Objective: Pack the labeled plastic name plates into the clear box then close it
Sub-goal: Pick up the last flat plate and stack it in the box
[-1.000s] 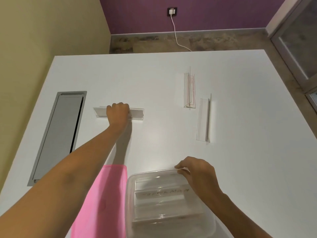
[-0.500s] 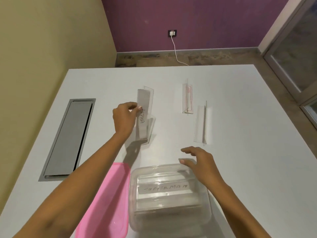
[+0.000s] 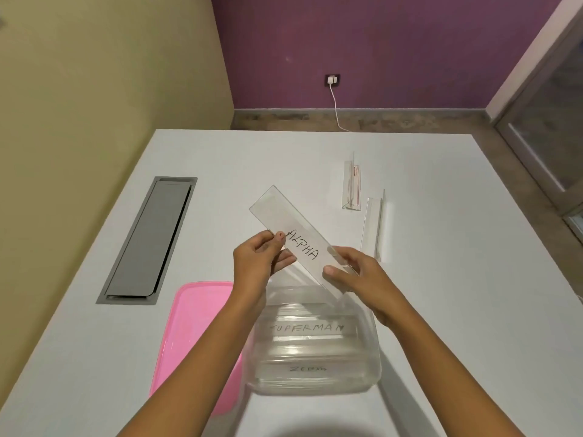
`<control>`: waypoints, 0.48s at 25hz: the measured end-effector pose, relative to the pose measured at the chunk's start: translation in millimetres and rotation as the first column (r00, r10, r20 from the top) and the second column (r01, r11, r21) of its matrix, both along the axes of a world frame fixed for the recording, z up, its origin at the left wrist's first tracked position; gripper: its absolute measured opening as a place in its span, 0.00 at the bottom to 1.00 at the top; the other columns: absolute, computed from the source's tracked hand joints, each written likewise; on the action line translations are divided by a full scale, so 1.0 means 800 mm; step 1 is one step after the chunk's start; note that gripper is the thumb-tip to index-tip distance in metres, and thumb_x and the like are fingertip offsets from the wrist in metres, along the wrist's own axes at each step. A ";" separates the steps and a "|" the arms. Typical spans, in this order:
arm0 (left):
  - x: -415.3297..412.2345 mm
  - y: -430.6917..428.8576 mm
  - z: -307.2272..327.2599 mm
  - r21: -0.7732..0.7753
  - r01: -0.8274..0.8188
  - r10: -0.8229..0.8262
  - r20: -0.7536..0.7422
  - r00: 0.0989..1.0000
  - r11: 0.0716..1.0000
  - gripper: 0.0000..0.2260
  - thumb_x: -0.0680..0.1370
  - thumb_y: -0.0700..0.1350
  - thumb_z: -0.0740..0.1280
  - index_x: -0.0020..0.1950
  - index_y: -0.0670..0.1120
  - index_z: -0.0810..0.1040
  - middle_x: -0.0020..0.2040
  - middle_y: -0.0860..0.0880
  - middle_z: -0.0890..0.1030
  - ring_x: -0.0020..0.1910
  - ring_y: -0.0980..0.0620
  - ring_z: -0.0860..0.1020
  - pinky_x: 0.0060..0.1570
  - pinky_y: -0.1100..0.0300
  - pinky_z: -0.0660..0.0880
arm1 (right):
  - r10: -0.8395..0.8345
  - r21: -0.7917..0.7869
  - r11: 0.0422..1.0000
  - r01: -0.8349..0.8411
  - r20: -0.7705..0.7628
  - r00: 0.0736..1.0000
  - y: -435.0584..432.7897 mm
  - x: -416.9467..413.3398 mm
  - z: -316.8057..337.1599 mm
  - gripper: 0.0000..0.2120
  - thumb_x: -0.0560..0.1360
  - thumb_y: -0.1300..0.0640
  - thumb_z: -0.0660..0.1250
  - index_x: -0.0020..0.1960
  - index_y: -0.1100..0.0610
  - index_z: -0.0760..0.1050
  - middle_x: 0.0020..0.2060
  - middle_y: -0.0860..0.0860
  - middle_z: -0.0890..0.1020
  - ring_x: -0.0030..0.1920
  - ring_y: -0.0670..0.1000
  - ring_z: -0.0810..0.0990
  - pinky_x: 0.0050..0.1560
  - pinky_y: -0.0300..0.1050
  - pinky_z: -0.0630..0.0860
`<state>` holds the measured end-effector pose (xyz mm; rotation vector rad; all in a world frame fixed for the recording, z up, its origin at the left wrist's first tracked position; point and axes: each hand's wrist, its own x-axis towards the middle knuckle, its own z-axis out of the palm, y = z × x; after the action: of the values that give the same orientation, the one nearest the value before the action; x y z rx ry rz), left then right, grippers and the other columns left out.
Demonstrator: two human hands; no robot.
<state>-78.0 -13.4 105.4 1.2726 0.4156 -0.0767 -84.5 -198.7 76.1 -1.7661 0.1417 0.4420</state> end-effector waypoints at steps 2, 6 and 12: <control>-0.008 0.010 -0.009 -0.010 0.032 -0.032 -0.052 0.998 0.999 0.08 0.77 0.42 0.66 0.47 0.37 0.79 0.38 0.47 0.85 0.35 0.52 0.83 0.43 0.61 0.82 | 0.021 0.010 1.000 -0.021 0.010 1.000 0.000 -0.007 -0.004 0.18 0.71 0.52 0.72 0.61 0.48 0.76 0.57 0.45 0.81 0.59 0.46 0.77 0.64 0.54 0.73; -0.024 0.038 -0.035 0.485 0.083 -0.042 -0.095 0.995 0.870 0.09 0.77 0.47 0.66 0.49 0.45 0.83 0.47 0.48 0.85 0.46 0.54 0.83 0.50 0.62 0.77 | 0.019 -0.051 0.999 -0.019 0.004 1.000 -0.008 -0.025 -0.015 0.18 0.72 0.57 0.71 0.61 0.53 0.75 0.58 0.47 0.80 0.61 0.47 0.76 0.62 0.45 0.72; -0.062 0.071 -0.072 0.635 0.226 -0.066 -0.265 0.962 0.739 0.15 0.77 0.43 0.66 0.63 0.47 0.78 0.60 0.50 0.80 0.60 0.52 0.77 0.63 0.59 0.68 | 0.214 -0.454 0.881 -0.134 0.129 0.968 -0.024 -0.055 -0.037 0.20 0.72 0.60 0.70 0.63 0.51 0.72 0.60 0.45 0.76 0.61 0.47 0.74 0.62 0.42 0.69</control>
<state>-127.4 43.7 47.8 2.0215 0.5651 -0.2266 -128.8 -217.9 46.5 -2.2722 -0.0501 0.4009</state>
